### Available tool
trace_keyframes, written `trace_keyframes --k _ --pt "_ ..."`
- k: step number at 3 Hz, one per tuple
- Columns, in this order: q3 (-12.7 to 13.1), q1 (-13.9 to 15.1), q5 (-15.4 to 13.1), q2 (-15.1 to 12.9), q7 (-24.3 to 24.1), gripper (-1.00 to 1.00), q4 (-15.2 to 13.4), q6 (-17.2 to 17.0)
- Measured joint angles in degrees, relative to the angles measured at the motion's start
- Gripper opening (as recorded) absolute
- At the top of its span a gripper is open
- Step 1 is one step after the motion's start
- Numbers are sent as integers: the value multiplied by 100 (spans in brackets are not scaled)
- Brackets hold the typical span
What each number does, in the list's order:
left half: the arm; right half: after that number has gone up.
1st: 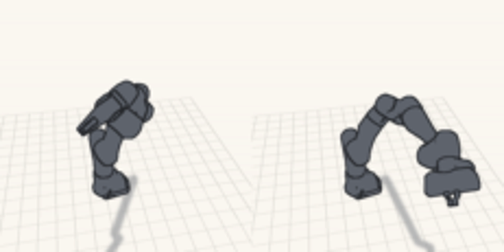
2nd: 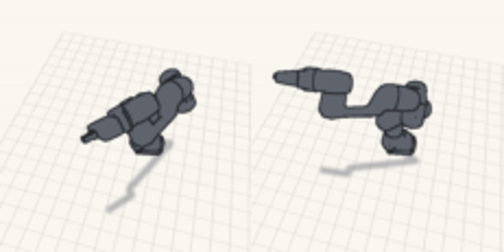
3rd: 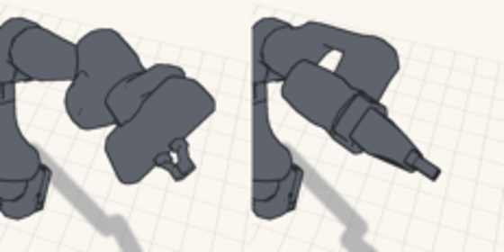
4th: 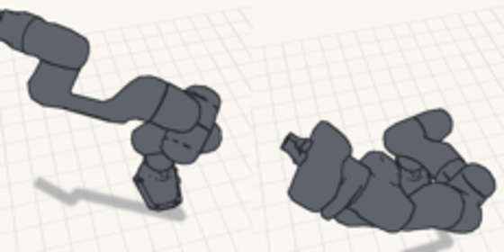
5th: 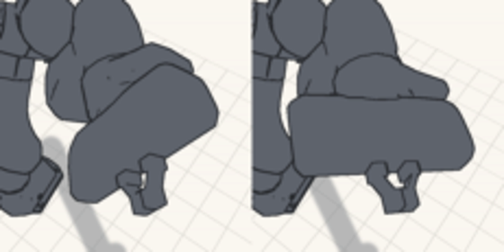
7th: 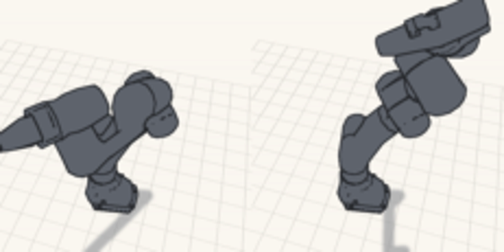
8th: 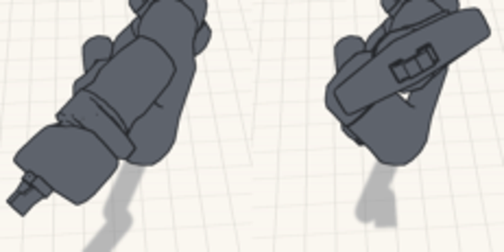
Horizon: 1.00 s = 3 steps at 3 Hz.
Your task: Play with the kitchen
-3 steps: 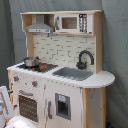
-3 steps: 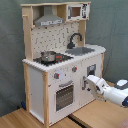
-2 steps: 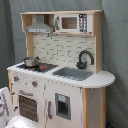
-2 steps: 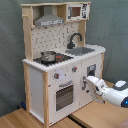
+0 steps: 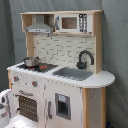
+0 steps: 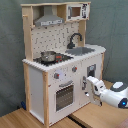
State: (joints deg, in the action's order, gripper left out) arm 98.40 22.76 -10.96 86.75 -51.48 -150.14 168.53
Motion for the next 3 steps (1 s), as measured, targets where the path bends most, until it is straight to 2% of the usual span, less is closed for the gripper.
trace_keyframes --k 2,3 --pt "-11 513 0 3 -1042 100 69 306" --pt "-67 953 0 4 -1269 100 330 516"
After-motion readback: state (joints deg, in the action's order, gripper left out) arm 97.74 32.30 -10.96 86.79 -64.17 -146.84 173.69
